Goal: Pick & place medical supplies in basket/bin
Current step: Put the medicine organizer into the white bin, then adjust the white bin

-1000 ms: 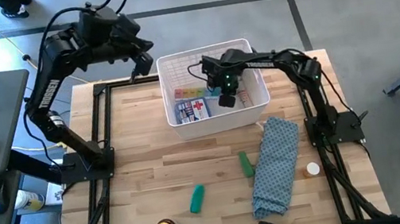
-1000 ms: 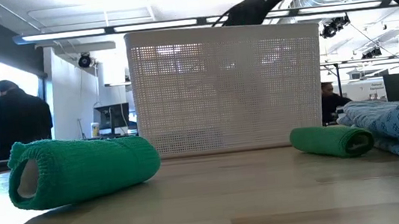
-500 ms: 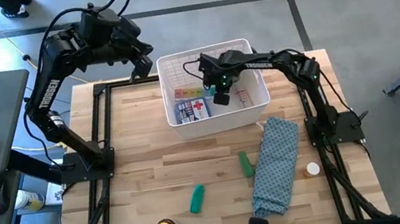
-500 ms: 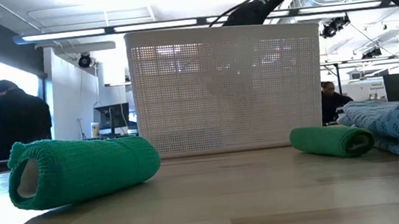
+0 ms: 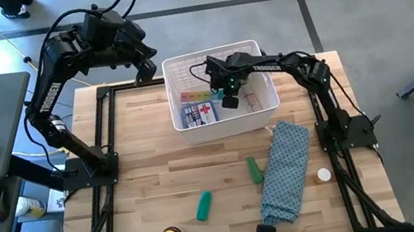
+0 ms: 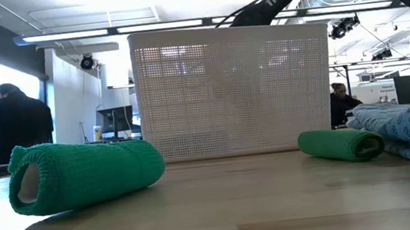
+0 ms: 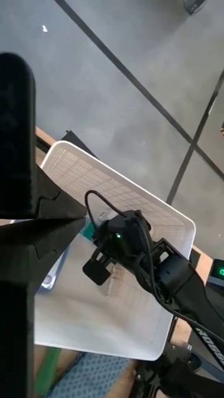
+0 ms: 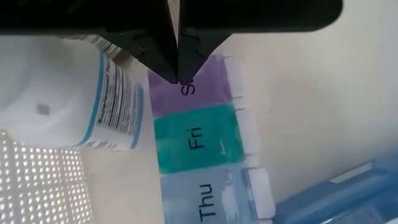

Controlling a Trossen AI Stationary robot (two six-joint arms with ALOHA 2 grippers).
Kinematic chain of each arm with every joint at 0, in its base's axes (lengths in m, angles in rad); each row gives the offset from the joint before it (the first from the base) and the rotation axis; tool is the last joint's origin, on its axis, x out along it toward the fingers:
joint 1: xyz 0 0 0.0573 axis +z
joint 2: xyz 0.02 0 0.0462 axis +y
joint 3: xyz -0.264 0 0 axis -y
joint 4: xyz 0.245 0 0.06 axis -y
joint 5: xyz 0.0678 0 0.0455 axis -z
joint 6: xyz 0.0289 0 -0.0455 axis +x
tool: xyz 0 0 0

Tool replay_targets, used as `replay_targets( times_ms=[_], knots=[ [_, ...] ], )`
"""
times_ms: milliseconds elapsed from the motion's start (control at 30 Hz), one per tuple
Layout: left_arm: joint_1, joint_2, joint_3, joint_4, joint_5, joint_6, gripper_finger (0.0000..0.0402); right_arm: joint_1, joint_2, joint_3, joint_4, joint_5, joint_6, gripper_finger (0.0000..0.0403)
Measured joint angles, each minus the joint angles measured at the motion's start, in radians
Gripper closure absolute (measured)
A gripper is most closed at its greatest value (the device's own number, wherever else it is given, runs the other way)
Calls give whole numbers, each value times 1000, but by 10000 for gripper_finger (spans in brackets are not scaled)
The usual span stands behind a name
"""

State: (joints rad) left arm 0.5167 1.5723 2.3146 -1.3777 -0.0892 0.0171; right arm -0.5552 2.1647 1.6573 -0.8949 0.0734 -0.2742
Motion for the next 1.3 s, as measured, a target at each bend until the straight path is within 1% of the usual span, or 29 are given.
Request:
replay_targets(
  times_ms=[167, 200, 267, 367, 567, 700, 833, 967, 1067, 1167, 1300],
  knots=[
    [0, -12, 0, -10, 1, -9, 346, 0, 8, -1, 56, 8, -7, 401],
    [0, -13, 0, -10, 1, -13, 344, -1, 8, -1, 84, 0, -6, 402],
    [0, -13, 0, -10, 1, -14, 342, -2, 12, -1, 121, -53, 3, 402],
    [0, -14, 0, -11, 1, -17, 345, -2, 10, -4, 150, -63, 15, 401],
    [0, -14, 0, -12, 1, -19, 365, 2, -3, -5, 156, -16, 13, 399],
    [0, -14, 0, -9, 1, -4, 371, -3, -28, -10, 180, -2, 11, 402],
    [0, -14, 0, -9, 1, 2, 360, -7, -47, -8, 245, 8, 6, 399],
    [0, -15, 0, -5, -7, 3, 345, -8, -51, -7, 257, 1, 6, 400],
    [0, -15, 0, -1, -7, 1, 345, -8, -51, -7, 257, -13, 9, 402],
    [0, -15, 0, 16, -7, 1, 353, -7, -54, -6, 254, 35, 33, 400],
    [0, -15, 0, 38, -7, 1, 367, -6, -71, -6, 253, 158, 62, 399]
  ],
)
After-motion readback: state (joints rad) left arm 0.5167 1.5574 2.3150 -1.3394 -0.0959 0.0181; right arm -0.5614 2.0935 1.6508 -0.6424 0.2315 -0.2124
